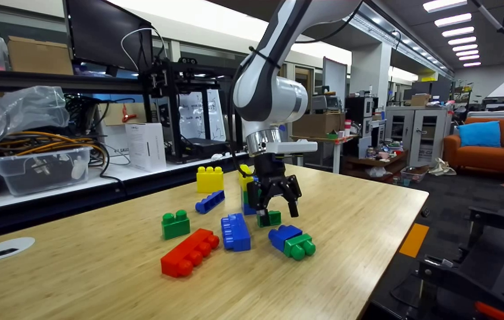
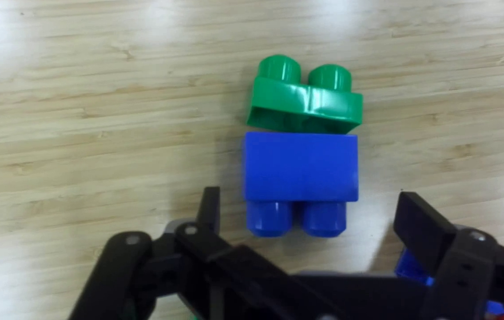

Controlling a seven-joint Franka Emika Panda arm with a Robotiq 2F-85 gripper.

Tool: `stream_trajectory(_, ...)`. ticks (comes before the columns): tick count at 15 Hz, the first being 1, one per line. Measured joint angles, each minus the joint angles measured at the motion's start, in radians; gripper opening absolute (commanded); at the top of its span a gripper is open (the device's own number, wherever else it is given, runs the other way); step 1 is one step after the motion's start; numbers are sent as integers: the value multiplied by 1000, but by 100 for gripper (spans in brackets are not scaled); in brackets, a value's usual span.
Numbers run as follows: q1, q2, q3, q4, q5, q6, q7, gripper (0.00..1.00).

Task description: Move the block tower to the right and add one more blue block on top

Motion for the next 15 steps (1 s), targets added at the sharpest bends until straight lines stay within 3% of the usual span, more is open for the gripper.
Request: stream_trajectory(15,2,84,-5,78,-1,-13,0,100)
